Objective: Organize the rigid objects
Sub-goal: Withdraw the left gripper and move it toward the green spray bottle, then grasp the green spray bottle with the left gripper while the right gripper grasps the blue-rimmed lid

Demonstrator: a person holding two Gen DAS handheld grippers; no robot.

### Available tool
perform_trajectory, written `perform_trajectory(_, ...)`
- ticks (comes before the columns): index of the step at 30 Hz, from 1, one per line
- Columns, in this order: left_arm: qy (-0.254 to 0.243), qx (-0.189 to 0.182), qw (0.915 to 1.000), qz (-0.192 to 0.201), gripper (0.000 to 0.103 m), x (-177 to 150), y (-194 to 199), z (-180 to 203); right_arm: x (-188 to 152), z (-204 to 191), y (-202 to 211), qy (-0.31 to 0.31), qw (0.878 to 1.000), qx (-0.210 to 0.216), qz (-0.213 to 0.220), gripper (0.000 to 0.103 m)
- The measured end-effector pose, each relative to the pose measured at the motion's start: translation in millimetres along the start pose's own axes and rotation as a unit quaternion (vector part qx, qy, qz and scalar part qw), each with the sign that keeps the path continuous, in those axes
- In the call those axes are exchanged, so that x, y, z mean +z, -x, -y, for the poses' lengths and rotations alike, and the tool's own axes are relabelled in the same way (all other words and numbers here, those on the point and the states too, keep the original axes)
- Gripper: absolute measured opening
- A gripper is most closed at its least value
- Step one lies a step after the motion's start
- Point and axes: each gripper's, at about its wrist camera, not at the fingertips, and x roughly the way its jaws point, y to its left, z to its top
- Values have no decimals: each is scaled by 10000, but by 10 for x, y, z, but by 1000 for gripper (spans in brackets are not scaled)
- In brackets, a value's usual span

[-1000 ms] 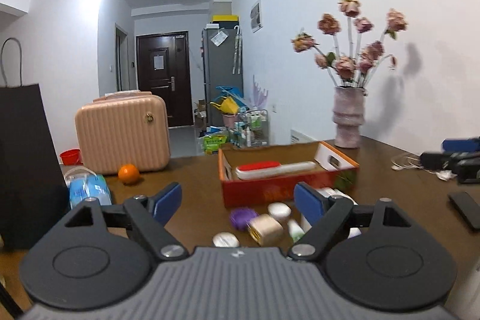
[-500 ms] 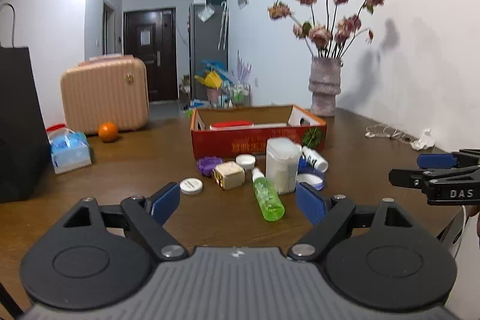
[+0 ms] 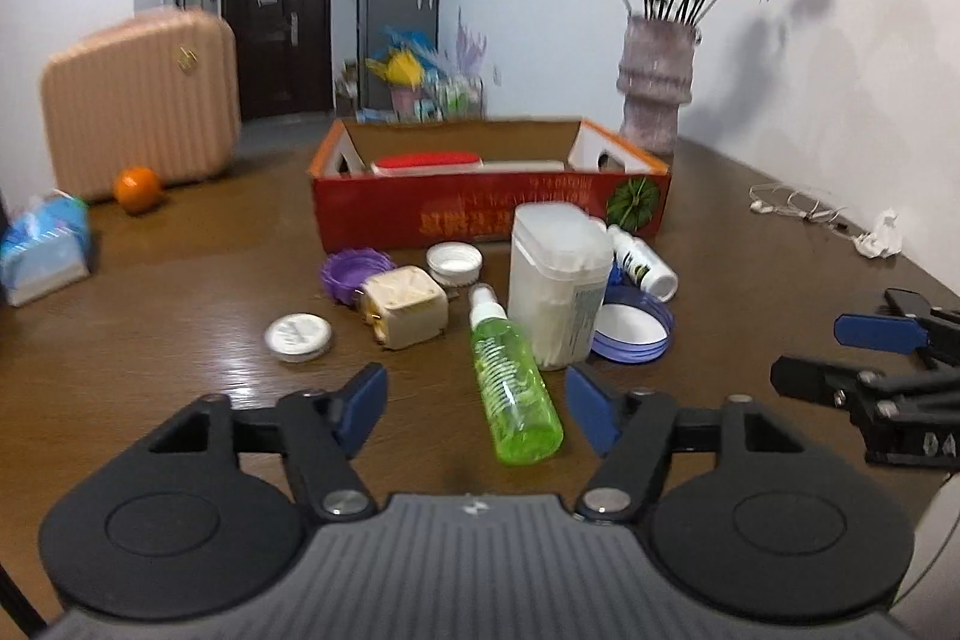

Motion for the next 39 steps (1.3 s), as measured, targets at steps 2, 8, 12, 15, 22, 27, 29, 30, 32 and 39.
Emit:
perform_trajectory(2, -17, -19, 9998, -205, 61, 53, -254, 8, 18, 25, -133, 4, 10000, 22, -74, 75)
perform_trajectory(8, -70, -40, 9986, -529, 51, 176, -717, -9, 98, 116, -516, -8, 9997, 113, -219, 74)
perform_trajectory(12, -149, -42, 9971, -742, 49, 214, -925, -2, 162, 142, -815, 27, 9991, 204, -377, 71)
perform_trajectory(15, -149, -55, 9961, -865, 47, 229, -1049, -16, 196, 114, -1090, 199, 9975, 252, -632, 69)
perform_trajectory(22, -239, -133, 9969, -739, 32, 226, -937, 5, 228, 58, -1399, 362, 9950, 370, -851, 68)
perform_trajectory(27, -64, -50, 9997, -222, 31, 274, -556, -49, 263, 35, -1454, 339, 9946, 363, -910, 64)
perform_trajectory(29, 3, 66, 10000, -27, 31, 281, -382, -71, 255, 25, -1433, 337, 9947, 334, -907, 64)
perform_trajectory(30, 16, 99, 9999, 56, 32, 273, -306, -87, 247, 30, -1405, 321, 9947, 330, -917, 64)
perform_trajectory(32, 113, 194, 9996, 144, 31, 211, -171, -129, 213, 42, -1297, 283, 9950, 331, -904, 64)
perform_trajectory(39, 317, 293, 9986, 298, 31, -12, 156, -218, 33, -120, -776, 345, 9949, 421, -848, 64)
